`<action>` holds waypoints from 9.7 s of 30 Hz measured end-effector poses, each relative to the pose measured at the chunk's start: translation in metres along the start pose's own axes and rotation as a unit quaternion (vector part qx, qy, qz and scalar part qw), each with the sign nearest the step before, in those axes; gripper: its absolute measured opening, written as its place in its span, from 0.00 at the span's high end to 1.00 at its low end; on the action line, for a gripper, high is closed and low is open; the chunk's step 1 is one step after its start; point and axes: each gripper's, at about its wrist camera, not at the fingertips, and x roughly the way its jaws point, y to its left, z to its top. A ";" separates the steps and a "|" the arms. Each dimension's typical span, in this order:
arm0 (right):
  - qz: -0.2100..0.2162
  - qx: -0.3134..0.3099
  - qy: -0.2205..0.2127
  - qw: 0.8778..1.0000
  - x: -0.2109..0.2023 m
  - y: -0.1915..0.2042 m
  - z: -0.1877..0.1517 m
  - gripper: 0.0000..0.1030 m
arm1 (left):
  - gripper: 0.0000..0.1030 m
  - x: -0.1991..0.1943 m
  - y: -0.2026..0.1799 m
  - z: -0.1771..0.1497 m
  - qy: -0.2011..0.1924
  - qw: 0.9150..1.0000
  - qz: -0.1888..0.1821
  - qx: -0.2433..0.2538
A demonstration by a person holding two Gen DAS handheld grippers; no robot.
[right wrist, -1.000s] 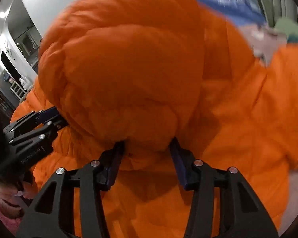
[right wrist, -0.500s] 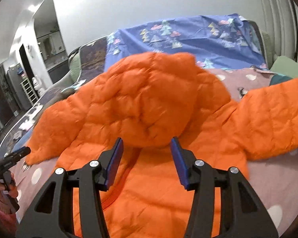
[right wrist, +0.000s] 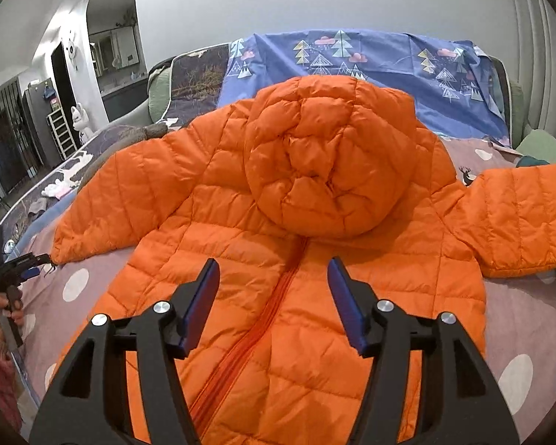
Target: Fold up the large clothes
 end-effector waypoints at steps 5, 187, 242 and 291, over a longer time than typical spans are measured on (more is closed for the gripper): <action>-0.016 0.001 -0.002 1.000 -0.001 -0.001 0.001 0.40 | 0.23 0.030 0.011 0.016 0.013 0.999 -0.011 -0.040; -0.063 0.060 0.020 0.996 0.041 -0.133 -0.019 0.51 | 0.51 0.012 -0.395 -0.073 -0.031 0.906 -0.128 0.402; 0.138 0.166 -0.204 0.955 -0.294 -0.085 -0.151 0.95 | 0.92 -0.277 -0.167 -0.137 -0.072 0.839 -0.443 0.309; -0.022 0.238 -0.107 0.965 -0.058 -0.182 -0.029 0.33 | 0.48 -0.027 -0.318 -0.046 0.006 0.912 -0.304 0.274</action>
